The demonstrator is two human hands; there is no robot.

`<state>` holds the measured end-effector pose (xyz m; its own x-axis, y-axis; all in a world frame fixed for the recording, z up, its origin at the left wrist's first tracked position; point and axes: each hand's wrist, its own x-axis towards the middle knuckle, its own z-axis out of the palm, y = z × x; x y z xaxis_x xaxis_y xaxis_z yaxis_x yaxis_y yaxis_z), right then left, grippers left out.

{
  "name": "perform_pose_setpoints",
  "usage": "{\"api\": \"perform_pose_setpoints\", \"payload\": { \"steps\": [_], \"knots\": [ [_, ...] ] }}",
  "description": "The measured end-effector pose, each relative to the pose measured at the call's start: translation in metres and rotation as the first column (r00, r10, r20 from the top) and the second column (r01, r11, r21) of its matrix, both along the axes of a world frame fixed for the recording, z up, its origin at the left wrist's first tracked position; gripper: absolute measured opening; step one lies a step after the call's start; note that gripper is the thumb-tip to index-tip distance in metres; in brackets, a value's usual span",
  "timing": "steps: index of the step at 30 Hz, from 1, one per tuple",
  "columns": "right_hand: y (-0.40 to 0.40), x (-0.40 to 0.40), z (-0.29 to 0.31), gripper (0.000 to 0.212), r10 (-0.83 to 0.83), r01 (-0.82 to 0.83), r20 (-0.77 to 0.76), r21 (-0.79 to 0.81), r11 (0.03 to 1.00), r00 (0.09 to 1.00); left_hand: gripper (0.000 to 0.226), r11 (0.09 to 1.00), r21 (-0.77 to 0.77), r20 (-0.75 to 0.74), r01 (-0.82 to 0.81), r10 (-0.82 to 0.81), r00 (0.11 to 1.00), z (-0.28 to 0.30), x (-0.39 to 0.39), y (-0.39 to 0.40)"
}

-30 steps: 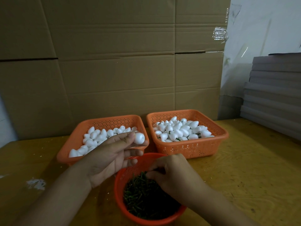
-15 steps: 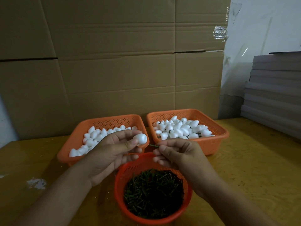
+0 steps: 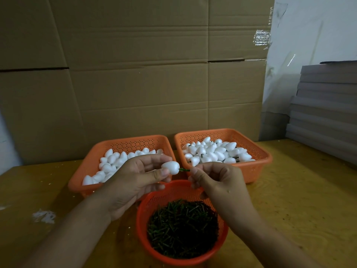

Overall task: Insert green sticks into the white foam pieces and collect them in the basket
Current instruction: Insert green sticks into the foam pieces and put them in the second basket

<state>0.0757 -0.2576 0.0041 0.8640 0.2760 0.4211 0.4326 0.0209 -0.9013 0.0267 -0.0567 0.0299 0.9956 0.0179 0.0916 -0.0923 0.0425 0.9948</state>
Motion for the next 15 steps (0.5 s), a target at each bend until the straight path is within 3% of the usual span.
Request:
{"api": "perform_pose_setpoints", "payload": {
  "steps": [15],
  "knots": [
    [0.0044, -0.0025, -0.0032, 0.018, 0.03, -0.03, 0.018, -0.01, 1.0, 0.999, 0.038, 0.996, 0.084, 0.03, -0.006, 0.004, 1.0, -0.0015, -0.0019, -0.009]
  ]
}}
